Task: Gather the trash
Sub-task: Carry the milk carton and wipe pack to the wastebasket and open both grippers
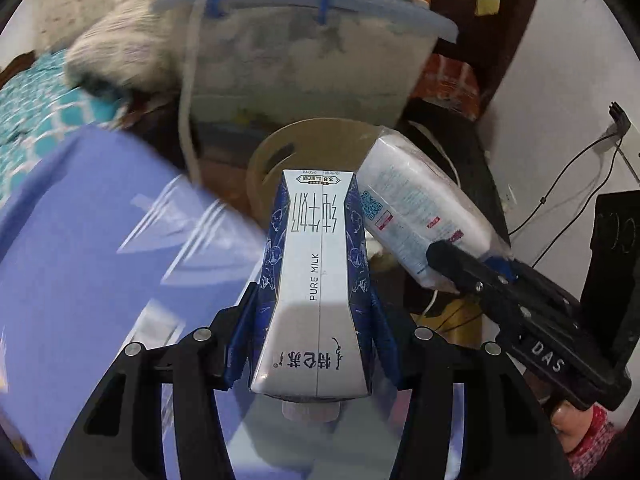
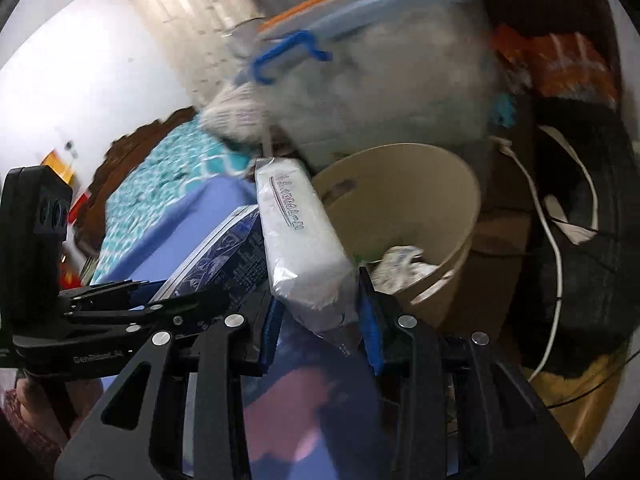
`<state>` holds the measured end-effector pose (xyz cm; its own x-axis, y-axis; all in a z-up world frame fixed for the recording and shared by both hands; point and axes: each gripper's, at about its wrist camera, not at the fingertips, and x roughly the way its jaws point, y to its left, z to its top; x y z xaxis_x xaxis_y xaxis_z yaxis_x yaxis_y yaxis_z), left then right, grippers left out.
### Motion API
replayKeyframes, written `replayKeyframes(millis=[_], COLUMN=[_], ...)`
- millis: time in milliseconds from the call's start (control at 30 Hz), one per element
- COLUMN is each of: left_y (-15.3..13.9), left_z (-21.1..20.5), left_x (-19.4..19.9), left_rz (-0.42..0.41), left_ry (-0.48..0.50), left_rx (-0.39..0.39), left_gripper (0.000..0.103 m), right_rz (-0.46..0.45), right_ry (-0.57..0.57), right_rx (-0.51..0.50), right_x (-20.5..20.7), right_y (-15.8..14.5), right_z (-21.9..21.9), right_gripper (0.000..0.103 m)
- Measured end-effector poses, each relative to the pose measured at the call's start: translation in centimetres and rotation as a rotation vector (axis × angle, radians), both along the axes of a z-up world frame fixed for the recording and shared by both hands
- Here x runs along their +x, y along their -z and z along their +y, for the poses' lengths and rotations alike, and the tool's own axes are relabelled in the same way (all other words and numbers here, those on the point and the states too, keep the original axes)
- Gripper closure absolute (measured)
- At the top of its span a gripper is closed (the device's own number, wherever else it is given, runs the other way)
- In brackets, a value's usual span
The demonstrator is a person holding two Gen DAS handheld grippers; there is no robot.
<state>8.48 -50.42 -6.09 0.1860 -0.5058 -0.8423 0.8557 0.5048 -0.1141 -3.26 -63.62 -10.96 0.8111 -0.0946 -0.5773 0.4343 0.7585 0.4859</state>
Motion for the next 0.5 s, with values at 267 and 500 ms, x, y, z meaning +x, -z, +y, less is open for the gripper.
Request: replayKeyframes(millis=[267, 500], left_y=[0.9, -1.7], left_z=[-3.4, 4.2], left_x=[2.9, 1.6], left_rz=[-0.005, -0.086], left_ry=[-0.066, -0.15], left_rx=[0.017, -0.09], left_gripper=[0.028, 0.028], right_rz=[-0.011, -0.064], right_ry=[0.066, -0.008], right_rx=[-0.019, -0.048], right_x=[0.7, 0.9], right_y=[-0.2, -1.8], right_z=[-1.0, 3.8], right_gripper=[0.033, 0.038])
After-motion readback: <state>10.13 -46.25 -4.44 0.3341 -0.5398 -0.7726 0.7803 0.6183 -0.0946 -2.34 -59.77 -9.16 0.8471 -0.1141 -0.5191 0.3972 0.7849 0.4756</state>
